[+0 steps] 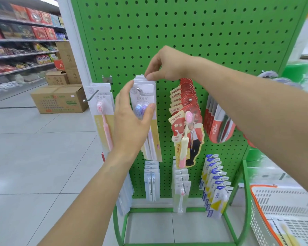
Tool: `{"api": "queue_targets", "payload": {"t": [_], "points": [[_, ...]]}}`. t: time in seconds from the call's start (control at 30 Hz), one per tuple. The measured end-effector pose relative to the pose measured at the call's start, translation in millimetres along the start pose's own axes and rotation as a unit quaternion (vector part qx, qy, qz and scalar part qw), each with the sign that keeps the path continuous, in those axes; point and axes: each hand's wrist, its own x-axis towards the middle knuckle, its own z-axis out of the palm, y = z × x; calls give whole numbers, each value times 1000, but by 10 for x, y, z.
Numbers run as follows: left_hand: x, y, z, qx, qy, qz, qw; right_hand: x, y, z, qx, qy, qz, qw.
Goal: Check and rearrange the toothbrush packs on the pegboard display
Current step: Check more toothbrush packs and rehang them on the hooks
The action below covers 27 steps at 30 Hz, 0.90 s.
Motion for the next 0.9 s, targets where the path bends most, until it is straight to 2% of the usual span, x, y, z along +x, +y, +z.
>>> {"api": "queue_targets", "payload": {"t": [0.3, 0.57, 0.73, 0.9], "points": [[-16, 41, 27, -8, 9, -16, 1000, 41, -89, -64, -31, -46, 17, 998], [30, 91, 108, 7, 20, -26, 999, 68, -96, -45, -16, -47, 22, 999], [108, 105, 211, 50, 57, -21, 997, 59, -84, -11, 24, -35, -3, 999], [76, 68, 224, 44, 71, -15, 996, 86, -88, -19, -42, -45, -38, 997]]}}
